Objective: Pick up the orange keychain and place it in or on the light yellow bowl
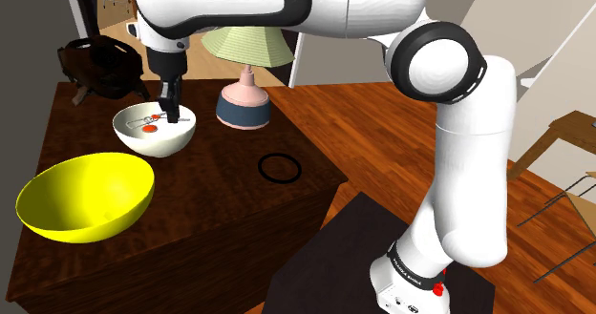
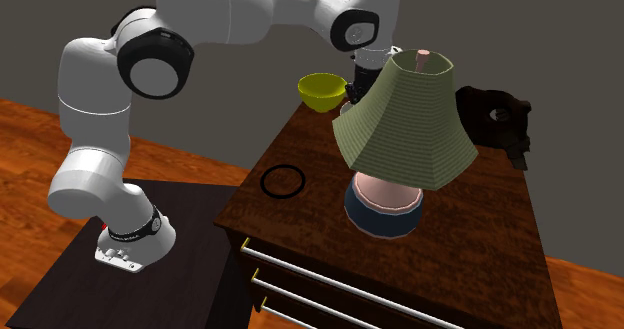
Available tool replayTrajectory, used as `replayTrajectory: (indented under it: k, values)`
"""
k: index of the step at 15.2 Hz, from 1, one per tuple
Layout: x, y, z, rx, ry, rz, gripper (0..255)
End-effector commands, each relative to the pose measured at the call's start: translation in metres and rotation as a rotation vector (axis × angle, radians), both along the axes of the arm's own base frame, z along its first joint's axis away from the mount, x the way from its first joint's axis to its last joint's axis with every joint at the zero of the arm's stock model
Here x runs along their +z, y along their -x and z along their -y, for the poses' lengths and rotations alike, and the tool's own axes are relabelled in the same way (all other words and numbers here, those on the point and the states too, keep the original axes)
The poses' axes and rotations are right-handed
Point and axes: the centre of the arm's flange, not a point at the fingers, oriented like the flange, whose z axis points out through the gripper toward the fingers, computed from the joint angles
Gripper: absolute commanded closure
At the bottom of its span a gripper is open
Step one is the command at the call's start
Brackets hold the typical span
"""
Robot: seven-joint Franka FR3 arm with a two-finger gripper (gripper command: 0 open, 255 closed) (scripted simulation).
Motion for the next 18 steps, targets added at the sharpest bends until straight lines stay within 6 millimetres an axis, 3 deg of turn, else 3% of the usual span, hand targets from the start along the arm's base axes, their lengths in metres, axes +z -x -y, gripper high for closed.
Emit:
replayTrajectory:
  k: [1,8,9,14,18]
  values:
    - [-0.004,0.001,0.000,0.000,0.000,0.000,255]
    - [-0.004,0.000,0.000,0.000,0.000,0.000,255]
    - [-0.004,0.000,0.000,0.000,0.000,0.000,0]
    - [-0.004,0.000,0.000,0.000,0.000,0.000,0]
    - [0.046,0.000,0.001,0.000,0.000,0.000,0]
